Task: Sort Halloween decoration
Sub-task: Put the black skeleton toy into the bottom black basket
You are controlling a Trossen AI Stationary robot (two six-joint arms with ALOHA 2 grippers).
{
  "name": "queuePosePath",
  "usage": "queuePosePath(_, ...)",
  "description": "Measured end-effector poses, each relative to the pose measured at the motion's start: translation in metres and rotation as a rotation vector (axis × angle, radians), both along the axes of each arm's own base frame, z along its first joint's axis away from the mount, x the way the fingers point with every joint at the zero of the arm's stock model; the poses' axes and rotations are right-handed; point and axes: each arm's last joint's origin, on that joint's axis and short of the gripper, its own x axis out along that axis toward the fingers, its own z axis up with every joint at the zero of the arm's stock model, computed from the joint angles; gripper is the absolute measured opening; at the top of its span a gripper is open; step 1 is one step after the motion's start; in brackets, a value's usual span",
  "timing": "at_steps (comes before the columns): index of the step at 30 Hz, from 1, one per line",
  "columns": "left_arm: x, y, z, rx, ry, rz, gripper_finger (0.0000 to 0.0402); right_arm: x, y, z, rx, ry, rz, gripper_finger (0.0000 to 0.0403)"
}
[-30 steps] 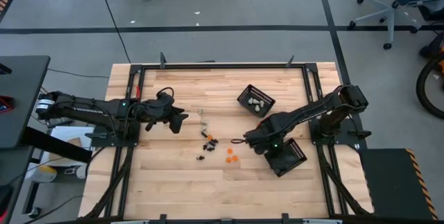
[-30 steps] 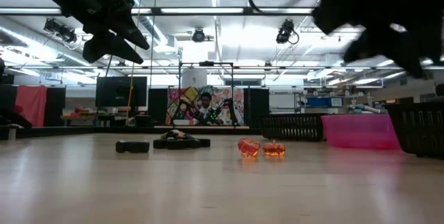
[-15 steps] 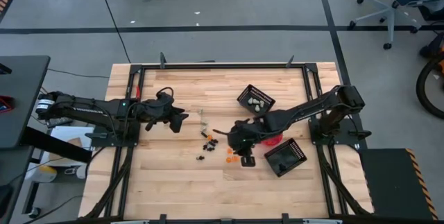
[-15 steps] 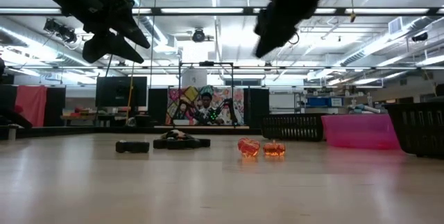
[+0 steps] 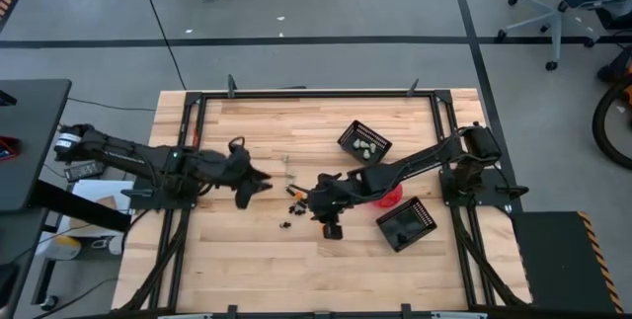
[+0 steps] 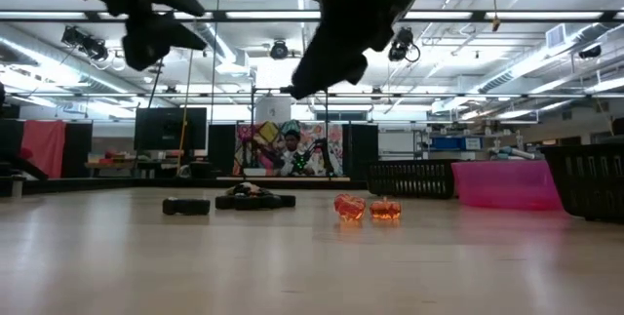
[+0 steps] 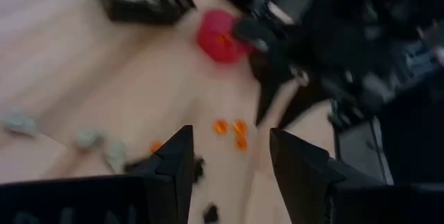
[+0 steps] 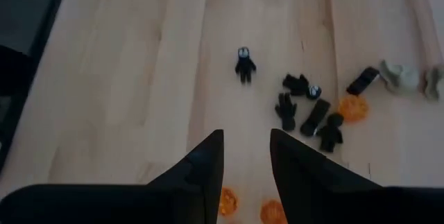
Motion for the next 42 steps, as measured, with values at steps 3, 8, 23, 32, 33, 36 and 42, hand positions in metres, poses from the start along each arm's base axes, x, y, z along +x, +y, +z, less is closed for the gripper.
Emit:
queuePosePath(3, -0.003, -0.014, -0.006, -0.003, 0.062, -0.055, 0.0162, 0.001, 0.0, 0.001, 0.0, -0.014, 0.004, 0.0122)
queuePosePath(8, -0.001, -0.031, -0.018, -0.001, 0.132, -0.055, 0.0162, 0.002, -0.001, 0.002, -0.05, -0.039, -0.023, 0.0122)
queuePosePath(23, 0.009, -0.061, -0.043, -0.099, 0.246, -0.069, 0.0162, 0.02, -0.03, 0.016, -0.076, -0.242, -0.076, 0.0154)
queuePosePath(32, 0.009, -0.061, -0.035, -0.071, 0.241, -0.067, 0.0162, 0.032, -0.026, -0.001, -0.065, -0.262, -0.062, 0.0162)
queuePosePath(33, 0.009, -0.059, -0.036, -0.061, 0.246, -0.061, 0.0162, 0.036, -0.025, -0.008, -0.064, -0.251, -0.065, 0.0162)
queuePosePath(36, 0.011, -0.056, -0.036, -0.047, 0.251, -0.049, 0.0162, 0.048, -0.022, -0.026, -0.071, -0.211, -0.062, 0.0162)
queuePosePath(42, 0.012, -0.05, -0.038, -0.048, 0.267, -0.021, 0.0162, 0.068, -0.01, -0.051, -0.105, -0.151, 0.001, 0.0162)
